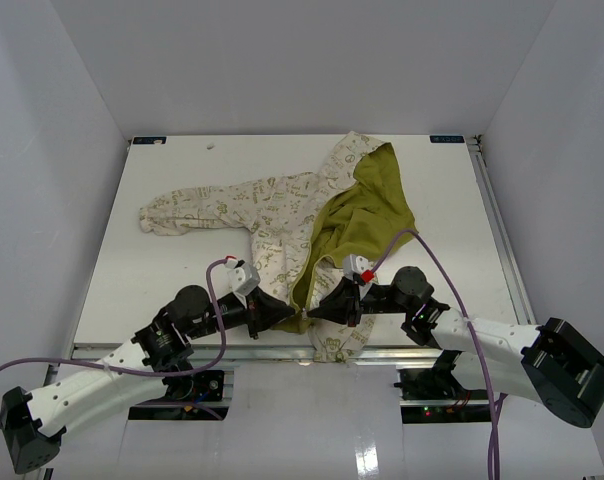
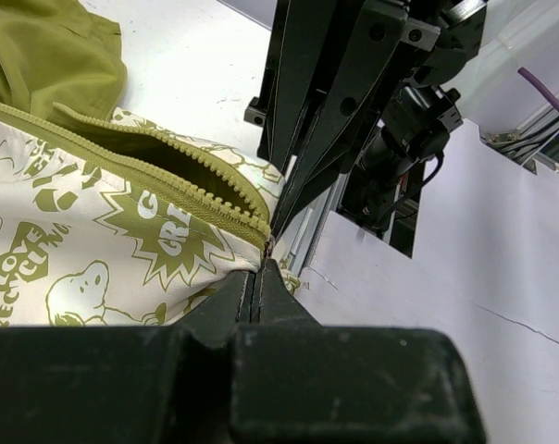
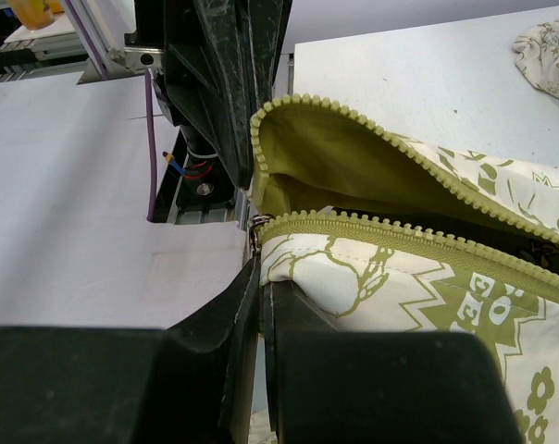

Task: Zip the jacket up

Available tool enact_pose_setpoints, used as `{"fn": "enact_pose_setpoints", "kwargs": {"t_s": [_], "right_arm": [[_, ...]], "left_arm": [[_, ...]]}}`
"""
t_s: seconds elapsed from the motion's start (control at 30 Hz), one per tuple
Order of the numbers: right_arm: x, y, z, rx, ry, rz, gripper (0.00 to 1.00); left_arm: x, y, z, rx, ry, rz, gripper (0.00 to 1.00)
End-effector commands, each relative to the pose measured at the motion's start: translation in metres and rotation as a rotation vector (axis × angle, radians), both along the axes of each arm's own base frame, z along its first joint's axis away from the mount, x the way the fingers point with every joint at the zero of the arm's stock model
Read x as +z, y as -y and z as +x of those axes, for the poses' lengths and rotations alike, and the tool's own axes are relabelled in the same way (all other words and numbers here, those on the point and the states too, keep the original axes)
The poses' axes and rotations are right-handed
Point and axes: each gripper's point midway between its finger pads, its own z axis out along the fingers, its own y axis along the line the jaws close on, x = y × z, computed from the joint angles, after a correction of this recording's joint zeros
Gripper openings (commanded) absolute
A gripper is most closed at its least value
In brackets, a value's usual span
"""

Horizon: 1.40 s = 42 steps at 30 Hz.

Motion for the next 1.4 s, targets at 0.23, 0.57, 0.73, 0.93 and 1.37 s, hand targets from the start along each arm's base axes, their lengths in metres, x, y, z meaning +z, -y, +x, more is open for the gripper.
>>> {"fn": "enact_pose_setpoints", "kwargs": {"t_s": [0.23, 0.57, 0.73, 0.93, 1.37], "right_arm": [[0.023, -0.005, 0.002, 0.008, 0.046, 0.061, 0.08], [0.022, -0.004, 0.004, -0.004, 0.042, 0.062, 0.08], [0.022, -0.004, 0.005, -0.011, 0.039, 0.062, 0.08], [0.022, -0.003, 0.005, -0.015, 0.039, 0.065, 0.08], [0.027, -0.004, 0.004, -0.011, 0.032, 0.073, 0.08]], "left_arm": [[0.010, 0.005, -0.005, -0.038, 0.020, -0.022, 0.00], [0.006, 0.006, -0.007, -0.057, 0.015, -0.013, 0.00], [0.004, 0.007, -0.008, -0.063, 0.013, -0.012, 0.00], [0.000, 0.007, -0.007, -0.057, 0.009, -0.002, 0.00], [-0.008, 0.008, -0.003, -0.044, 0.004, 0.026, 0.00]]}}
